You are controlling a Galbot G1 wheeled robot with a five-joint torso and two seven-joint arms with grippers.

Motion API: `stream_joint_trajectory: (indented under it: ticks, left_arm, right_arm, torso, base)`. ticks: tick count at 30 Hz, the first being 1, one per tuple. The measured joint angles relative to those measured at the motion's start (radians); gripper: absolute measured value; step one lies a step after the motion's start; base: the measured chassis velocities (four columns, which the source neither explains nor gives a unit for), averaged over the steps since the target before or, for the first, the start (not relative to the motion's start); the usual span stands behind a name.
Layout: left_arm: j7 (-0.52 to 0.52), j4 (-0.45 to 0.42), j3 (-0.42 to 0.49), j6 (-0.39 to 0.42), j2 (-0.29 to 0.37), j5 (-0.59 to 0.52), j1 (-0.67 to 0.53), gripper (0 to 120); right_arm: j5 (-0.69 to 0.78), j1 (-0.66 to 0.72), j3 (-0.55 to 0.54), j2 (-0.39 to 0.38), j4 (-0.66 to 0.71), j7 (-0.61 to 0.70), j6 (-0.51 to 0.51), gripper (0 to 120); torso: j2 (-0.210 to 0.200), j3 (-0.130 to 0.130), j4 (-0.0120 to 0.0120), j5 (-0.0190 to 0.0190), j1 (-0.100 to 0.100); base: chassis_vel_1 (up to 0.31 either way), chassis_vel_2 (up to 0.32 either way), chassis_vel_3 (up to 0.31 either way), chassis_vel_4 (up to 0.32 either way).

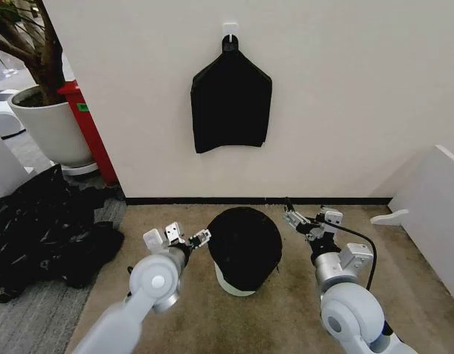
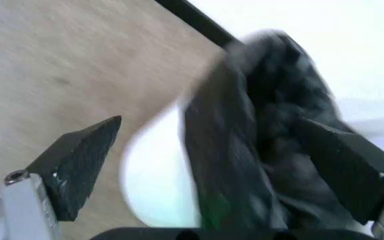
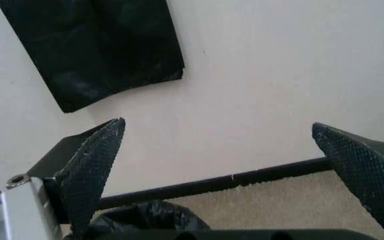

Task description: Place the garbage bag over the trash bin.

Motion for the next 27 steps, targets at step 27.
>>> stream_joint_trajectory:
  ticks: [27]
  left_arm:
    - [0.994, 0.412, -0.312, 0.031, -0.013, 0.198, 0.078, 100]
  right_arm:
    - [-0.032, -0.064, -0.008, 0.031, 0.021, -0.025, 0.010, 100]
  torso:
    - [0.000, 0.000, -0.0002, -0.0006, 0.000]
  base:
    - [0.000, 0.000, 0.000, 0.000]
